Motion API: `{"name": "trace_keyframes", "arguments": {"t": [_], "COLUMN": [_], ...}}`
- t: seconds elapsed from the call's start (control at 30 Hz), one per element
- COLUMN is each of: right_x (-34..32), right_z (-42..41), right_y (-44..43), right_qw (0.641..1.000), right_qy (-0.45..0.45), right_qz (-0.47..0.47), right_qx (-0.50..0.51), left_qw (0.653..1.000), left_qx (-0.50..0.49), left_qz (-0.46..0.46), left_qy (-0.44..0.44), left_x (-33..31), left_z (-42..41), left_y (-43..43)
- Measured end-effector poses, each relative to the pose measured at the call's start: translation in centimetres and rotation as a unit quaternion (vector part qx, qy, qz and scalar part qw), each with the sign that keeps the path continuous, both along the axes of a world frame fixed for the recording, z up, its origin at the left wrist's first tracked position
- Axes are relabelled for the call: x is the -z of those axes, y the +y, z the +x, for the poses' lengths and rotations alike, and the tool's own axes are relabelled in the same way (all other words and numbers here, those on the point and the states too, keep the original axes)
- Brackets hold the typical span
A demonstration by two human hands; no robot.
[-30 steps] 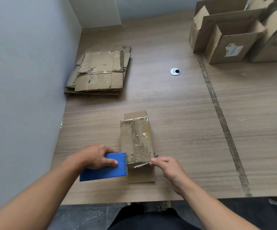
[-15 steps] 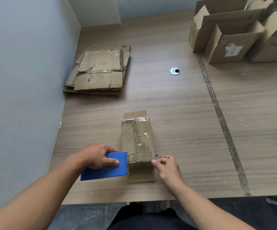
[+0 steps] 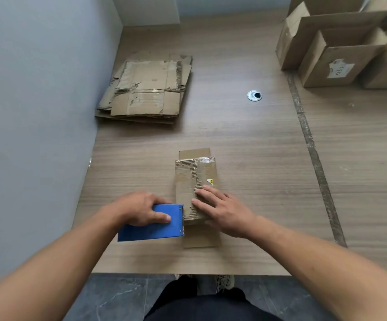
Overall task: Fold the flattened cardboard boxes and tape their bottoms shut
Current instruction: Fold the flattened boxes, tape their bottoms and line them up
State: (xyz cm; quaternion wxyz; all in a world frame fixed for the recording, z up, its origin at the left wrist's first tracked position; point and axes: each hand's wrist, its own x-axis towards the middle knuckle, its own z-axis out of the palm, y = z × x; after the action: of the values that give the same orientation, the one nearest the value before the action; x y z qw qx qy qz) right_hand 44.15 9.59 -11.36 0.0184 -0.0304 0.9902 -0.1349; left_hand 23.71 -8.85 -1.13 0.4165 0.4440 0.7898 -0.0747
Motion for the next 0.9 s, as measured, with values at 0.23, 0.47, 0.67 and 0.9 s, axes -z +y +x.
{"name": "trace_keyframes", "arguments": {"t": [0.23,0.47,0.67,0.9], "right_x": [1.4,1.5,0.8,-0.1], "right_z": [0.6,0.7,0.7,0.5], "right_y": [-0.7,-0.6,-0.5,-0.4], "right_qw": [0.999,0.999,0.999,0.999], "right_qy": [0.035,0.03,0.027,0.019], "right_qz": [-0.014,-0.021,-0.023,-0.022], "right_qx": [0.028,0.028,0.031,0.041], "left_qw": [0.998,0.988,0.993,0.995], "left_qx": [-0.027,-0.084,-0.067,-0.063], "left_qz": [0.031,0.04,0.003,-0.011], "left_qy": [-0.046,-0.125,-0.098,-0.078], "left_x": [1.0,1.0,4.0,4.1], "left_z": [-1.0,-3.9,-3.4,-2.3], "left_y": [-2.2,-6.3,-3.9,-0.8]}}
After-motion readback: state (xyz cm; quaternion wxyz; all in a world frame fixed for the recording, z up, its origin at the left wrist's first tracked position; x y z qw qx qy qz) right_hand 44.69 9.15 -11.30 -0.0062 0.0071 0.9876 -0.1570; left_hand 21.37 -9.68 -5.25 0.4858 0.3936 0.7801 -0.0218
